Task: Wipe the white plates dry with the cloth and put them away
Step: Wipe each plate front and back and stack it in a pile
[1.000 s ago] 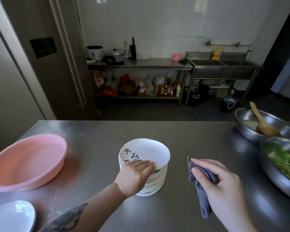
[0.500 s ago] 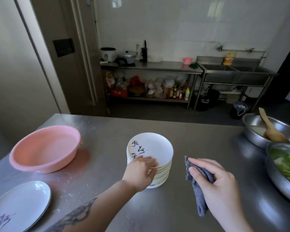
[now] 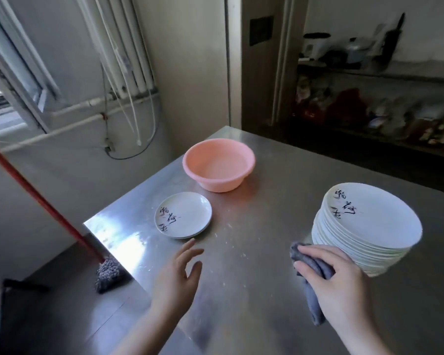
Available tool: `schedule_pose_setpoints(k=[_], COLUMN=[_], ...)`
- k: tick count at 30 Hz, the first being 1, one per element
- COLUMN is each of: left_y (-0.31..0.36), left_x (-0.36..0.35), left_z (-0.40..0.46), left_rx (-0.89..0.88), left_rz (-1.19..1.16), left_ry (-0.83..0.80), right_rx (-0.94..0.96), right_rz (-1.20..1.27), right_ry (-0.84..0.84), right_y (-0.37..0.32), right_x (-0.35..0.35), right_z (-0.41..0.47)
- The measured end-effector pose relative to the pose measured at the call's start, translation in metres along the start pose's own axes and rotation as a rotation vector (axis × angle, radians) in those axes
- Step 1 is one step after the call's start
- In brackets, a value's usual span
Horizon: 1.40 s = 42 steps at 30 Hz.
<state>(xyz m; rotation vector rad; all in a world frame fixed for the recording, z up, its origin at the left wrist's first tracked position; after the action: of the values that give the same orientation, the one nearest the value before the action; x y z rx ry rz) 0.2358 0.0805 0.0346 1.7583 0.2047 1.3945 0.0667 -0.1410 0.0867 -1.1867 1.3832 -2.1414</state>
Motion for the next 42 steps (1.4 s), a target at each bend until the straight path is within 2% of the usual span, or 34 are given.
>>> schedule_pose_setpoints(k=[5, 11, 16, 21, 26, 31, 42], left_y=[-0.053, -0.110, -0.144, -0.167, -0.177, -0.172, -0.161], left_x=[0.039, 0.064, 0.064, 0.052, 0.053, 0.057, 0.067], left_z=[0.012, 0.063, 0.127, 0.173, 0.192, 0.195, 0.199], left_rx=[0.233, 0.355, 0.335, 0.393, 0.393, 0.372, 0.328], left_rz=[0.006, -0.030, 0.051, -0.083, -0.056, -0.082, -0.313], left_ry=[-0.006, 0.006, -0.070, -0.130, -0.189, -0.239, -0.189], right_rx=[0.042, 0.023, -0.047, -0.150, -0.224, -0.272, -0.269], right_rz=[-0.086, -0.098, -0.101, -0.125, -0.161, -0.142, -0.141], right_ry=[-0.140, -0.117, -0.092, -0.087, -0.024, -0.031, 0.007], right_y=[-0.019, -0.040, -0.049, -0.051, -0.051, -0.055, -0.060], right_x=[-0.056, -0.109, -0.165, -0.206, -0.216, -0.226, -0.233], right_z=[0.005, 0.035, 0.062, 0.078, 0.084, 0.085, 0.087])
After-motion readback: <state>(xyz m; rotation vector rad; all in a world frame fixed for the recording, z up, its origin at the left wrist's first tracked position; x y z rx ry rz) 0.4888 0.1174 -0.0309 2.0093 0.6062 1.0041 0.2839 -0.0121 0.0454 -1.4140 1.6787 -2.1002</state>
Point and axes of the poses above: each hand's wrist, its own z-axis towards the middle knuckle, its own x-axis out of the back of the hand, y = z × x, the point moved 1 cm from there along z, towards the middle knuckle, and after that the axes turned 10 degrees about -y, right-handed, at the moved point
